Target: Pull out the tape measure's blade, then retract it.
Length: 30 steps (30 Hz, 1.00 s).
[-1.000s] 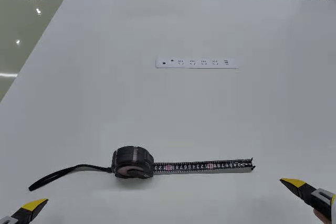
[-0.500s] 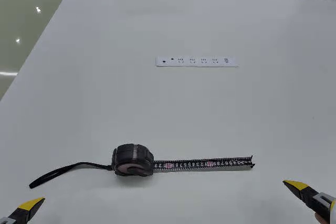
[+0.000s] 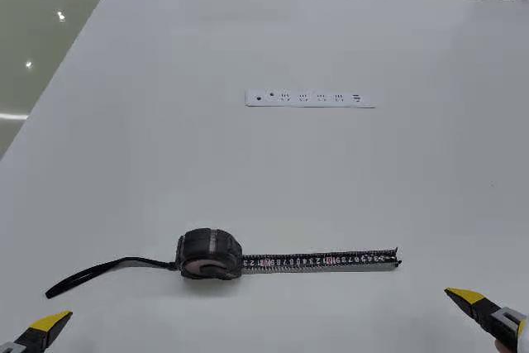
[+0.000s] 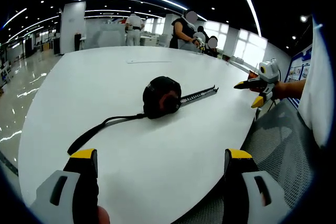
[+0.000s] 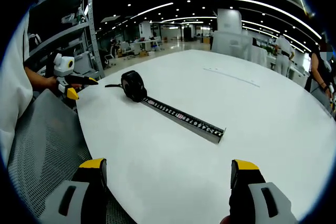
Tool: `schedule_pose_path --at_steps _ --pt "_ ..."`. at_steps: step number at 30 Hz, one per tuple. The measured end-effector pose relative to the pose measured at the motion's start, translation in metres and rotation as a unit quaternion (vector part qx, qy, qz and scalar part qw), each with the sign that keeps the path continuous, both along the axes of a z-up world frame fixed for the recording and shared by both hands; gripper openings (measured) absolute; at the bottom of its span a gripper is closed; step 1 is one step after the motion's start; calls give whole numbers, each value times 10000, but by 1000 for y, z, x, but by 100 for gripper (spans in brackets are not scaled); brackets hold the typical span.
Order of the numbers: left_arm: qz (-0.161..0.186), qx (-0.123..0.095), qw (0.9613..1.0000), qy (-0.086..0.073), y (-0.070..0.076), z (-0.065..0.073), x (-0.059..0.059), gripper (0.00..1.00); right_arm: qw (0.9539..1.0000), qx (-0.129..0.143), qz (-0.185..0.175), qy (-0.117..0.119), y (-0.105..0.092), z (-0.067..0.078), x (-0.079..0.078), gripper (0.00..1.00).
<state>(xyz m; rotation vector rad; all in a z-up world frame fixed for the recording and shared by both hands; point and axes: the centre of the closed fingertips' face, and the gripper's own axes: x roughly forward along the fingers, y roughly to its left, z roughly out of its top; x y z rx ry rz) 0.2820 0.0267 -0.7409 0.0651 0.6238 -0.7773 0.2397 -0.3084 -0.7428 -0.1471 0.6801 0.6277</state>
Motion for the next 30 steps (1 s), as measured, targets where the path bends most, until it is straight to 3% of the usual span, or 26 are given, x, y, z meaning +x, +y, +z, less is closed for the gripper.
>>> schedule_pose_path --at_steps 14,30 --pt "6 -112 9999 26 -8 6 2 99 10000 -6 21 5 -1 -1 1 99" --pt "-24 -82 10000 21 -30 7 11 95 10000 -29 63 -13 -3 -1 9 99"
